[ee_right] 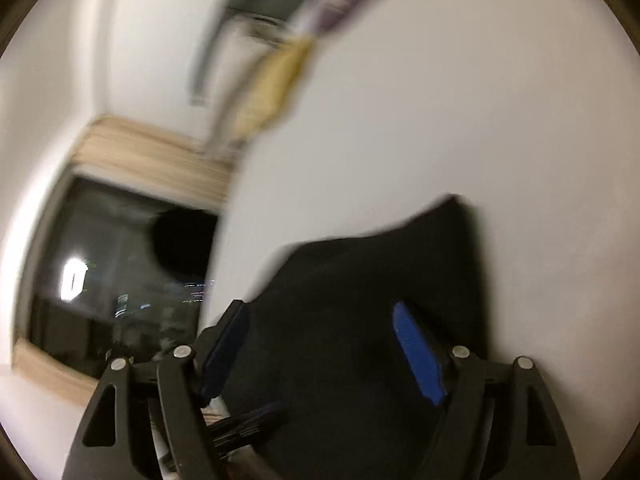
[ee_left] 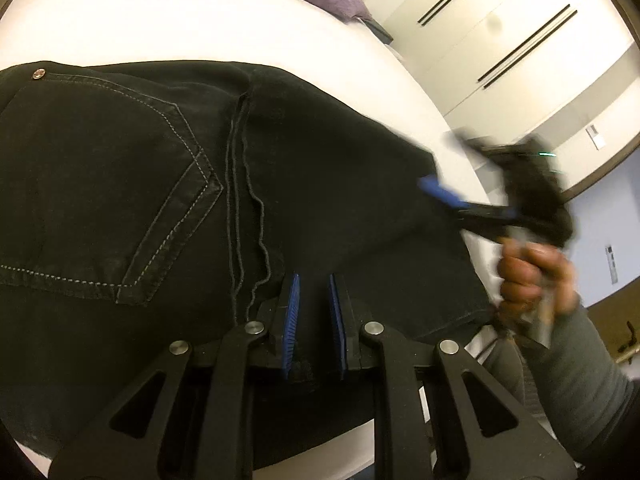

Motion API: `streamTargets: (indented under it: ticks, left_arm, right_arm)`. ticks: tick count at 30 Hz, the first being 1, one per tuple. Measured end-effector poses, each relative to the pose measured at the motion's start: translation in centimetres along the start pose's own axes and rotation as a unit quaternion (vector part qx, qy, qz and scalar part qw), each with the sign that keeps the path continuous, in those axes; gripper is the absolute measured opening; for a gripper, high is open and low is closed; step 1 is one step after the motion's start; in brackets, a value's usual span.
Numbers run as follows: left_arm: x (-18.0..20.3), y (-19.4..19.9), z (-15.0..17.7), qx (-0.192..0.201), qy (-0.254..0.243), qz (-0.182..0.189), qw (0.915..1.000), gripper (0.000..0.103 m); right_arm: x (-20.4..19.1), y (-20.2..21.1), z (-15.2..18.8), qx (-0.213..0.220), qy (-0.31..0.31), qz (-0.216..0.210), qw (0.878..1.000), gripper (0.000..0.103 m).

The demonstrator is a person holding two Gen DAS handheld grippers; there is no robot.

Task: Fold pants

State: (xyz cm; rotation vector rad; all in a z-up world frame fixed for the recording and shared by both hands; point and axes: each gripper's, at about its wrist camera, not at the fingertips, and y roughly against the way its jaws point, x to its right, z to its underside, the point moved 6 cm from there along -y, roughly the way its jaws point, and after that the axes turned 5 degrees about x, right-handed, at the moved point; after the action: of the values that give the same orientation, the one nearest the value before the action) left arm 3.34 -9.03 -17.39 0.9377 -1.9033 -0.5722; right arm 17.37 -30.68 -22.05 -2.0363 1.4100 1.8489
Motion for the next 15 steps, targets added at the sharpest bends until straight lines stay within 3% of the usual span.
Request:
streamTargets:
  ticks: [1,3,5,7,9,11,12,14,15]
  left_arm:
    - [-0.6,0.9,0.1,0.0,0.001,0.002,1.0,0.015]
    - [-1.8,3.2,-0.6,0.007,0.004,0.004,1.0,0.015]
    - [-2.0,3.2,-0.4,0.011,0.011,0.013,0.9998,0.015]
    - [-2.2,3.2,-0.2,0.015,0.014,0.014,0.9997,0.015]
    - [-2.0,3.0,-0.1,0.021,0.02,0.011,0.9995,0.015]
    - [-2.5,3.7,0.3,0.025,0.02,0.005,0.9995,0.015]
    - [-2.4,4.0,0.4,0.026,0.022,0.005,0.9994,0.015]
    - [-2.5,5.1,0.6,0.032,0.031,0.0,0.999,0.015]
    - [-2.5,6.0,0.6,0.042,0.036,-0.01,0.9984,0.015]
  right_arm:
    - [1.1,0.1,-1.1,0.007,-0.026,-0.001,1.0,0.036]
    - [2.5,1.6,-1.9,0.021,-0.071,-0.01,0.997,0.034]
    - [2.3,4.4,-1.5,0.058,-0.058,0.015,0.997,0.046]
    - [0.1,6.5,0.2,0.065,-0.046,-0.026,0.996,0.061]
    - [-1.9,7.3,3.1,0.037,-0.037,-0.091,0.994,0.069]
    - [-2.6,6.9,6.1,0.0,-0.012,-0.103,0.995,0.072]
    - [-1.8,6.3,7.8,-0.018,-0.004,-0.087,0.996,0.075]
    - [0.7,6.2,9.2,-0.013,0.006,-0.045,0.999,0.044]
    - [1.6,6.6,9.3,-0.002,0.013,-0.029,0.999,0.014]
